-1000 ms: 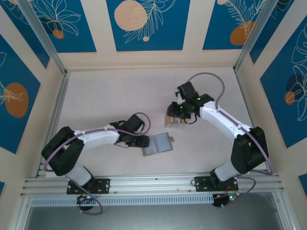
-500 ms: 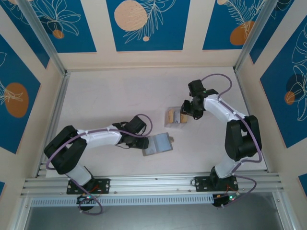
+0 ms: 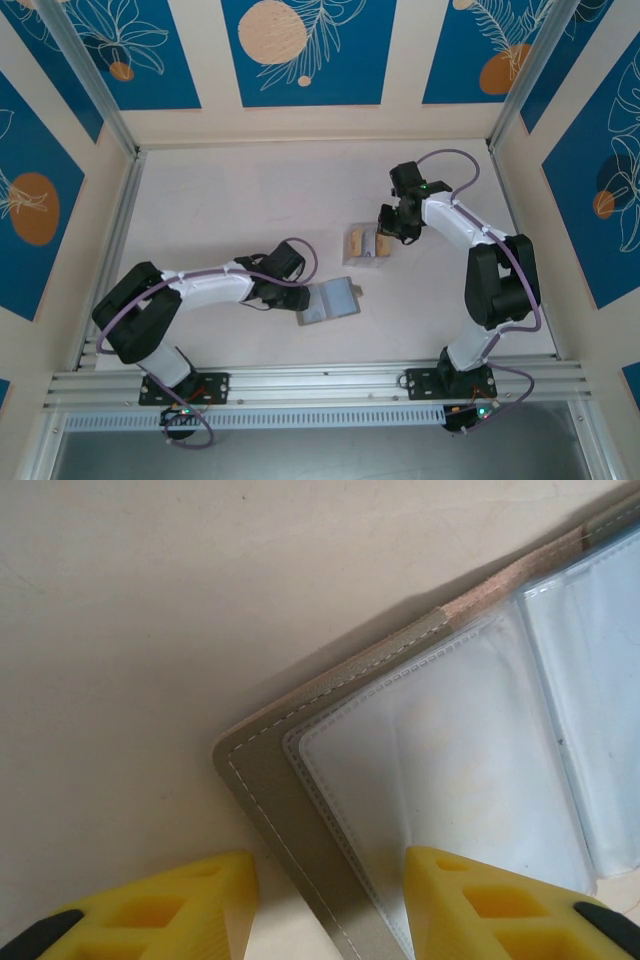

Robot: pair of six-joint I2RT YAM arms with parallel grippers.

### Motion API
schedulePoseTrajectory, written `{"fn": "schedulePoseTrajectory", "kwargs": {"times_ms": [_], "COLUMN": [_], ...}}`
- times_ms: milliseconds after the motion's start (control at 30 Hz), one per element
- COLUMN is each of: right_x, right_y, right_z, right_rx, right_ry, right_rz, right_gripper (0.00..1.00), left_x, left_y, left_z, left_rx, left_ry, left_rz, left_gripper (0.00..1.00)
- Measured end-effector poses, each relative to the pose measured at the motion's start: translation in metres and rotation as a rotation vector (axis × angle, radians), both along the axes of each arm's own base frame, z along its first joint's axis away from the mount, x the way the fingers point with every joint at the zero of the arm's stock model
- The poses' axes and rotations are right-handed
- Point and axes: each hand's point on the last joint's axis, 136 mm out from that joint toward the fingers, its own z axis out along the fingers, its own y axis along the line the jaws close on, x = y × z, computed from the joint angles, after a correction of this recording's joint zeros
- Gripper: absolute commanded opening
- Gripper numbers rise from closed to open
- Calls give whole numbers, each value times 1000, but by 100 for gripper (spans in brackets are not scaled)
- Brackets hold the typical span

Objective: Put the credit cards into the card holder
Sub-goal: Pick up the credit card from the storage box.

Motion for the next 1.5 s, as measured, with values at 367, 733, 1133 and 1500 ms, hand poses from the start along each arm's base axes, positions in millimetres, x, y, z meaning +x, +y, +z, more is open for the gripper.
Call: {"fn": "schedulePoseTrajectory", "kwargs": {"times_ms": [367, 733, 1133, 1500], "right_x": [-3, -6, -13, -20], "right_y": [-1, 2, 13, 14], "right_z": [-4, -12, -13, -14], "right_rx": [-35, -41, -47, -64], "right_ry": [10, 34, 48, 69], "right_rz": [12, 21, 55, 62], "right_gripper": [33, 27, 24, 25], "left_x": [0, 0, 1, 1], "left_y": [0, 0, 0, 0], "left_z": [0, 0, -1, -1], "left_rx": [1, 1, 1, 1], "left_ry": [-1, -1, -1, 0], "left_rz": [1, 1, 2, 2], "left_gripper": [43, 43, 43, 43]}}
